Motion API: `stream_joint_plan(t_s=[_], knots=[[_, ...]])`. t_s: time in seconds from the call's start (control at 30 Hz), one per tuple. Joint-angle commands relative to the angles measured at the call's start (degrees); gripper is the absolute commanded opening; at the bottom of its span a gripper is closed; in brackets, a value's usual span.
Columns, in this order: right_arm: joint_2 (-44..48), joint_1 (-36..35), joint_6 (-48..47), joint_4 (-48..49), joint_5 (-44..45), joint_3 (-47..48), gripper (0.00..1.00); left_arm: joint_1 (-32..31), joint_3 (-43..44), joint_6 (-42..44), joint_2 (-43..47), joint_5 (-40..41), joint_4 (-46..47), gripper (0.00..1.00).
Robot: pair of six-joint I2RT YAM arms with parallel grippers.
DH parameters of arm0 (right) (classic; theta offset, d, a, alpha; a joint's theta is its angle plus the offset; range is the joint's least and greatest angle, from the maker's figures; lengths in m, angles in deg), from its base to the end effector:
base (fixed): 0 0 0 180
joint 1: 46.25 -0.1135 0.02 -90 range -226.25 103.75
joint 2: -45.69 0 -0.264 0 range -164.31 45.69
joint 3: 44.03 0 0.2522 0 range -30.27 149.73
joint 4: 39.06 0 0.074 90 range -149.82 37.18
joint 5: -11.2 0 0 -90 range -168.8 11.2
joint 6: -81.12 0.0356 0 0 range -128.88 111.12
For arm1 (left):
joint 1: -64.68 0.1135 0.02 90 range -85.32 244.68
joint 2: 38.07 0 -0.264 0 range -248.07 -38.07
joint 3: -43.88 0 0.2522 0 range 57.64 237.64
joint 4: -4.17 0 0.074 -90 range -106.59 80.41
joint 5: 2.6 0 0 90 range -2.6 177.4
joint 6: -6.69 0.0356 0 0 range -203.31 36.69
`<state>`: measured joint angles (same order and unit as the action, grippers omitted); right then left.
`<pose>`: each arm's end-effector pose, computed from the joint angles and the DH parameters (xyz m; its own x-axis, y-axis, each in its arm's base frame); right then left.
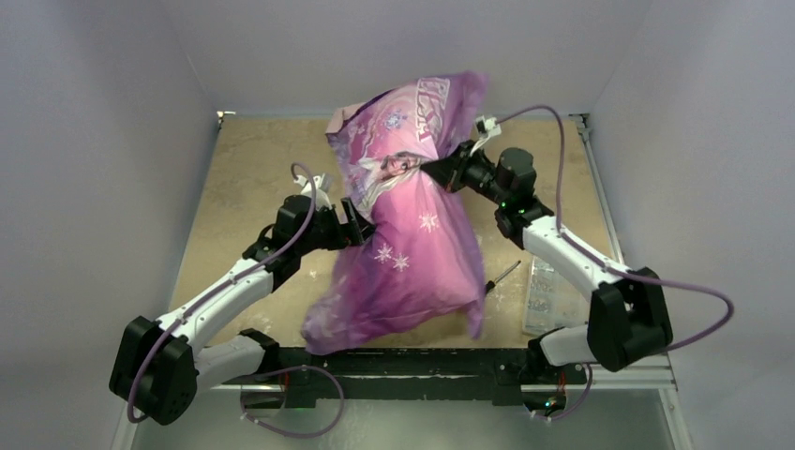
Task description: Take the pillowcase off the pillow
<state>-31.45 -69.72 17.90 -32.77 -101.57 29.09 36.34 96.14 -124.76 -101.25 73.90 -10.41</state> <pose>0.2876 0.1399 0.3574 -0.2929 0.3258 -0.8989 -0.6609 0.6105 0.4365 0.2131 -0.1244 0.2546 -0.7123 -0.3471 -0.6100 0.2341 0.7018 -0.6728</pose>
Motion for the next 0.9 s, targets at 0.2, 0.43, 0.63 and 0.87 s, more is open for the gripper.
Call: stream_joint_plan(t_s=[0.2, 0.43, 0.63, 0.87], knots=[[-9.23, -6.99, -10.08, -8.95, 9.04, 22.06, 0.00, -1.63, -0.45, 0.42, 6.83, 6.83, -5.13, 0.84], [-24.25, -18.27, -9.05, -7.09, 12.40, 22.73, 0.00, -1.57, 0.71, 5.69, 23.24, 24.11, -24.29, 0.85], [-34.22, -26.87, -7.09, -5.53, 11.24, 26.63, 0.02, -1.56, 3.88, 13.27, 38.66, 34.74, -30.37, 0.85], [-35.39, -31.30, -6.13, -6.46, 9.25, 33.88, 0.49, -1.54, 0.97, 12.47, 54.64, 45.78, -30.37, 0.86]])
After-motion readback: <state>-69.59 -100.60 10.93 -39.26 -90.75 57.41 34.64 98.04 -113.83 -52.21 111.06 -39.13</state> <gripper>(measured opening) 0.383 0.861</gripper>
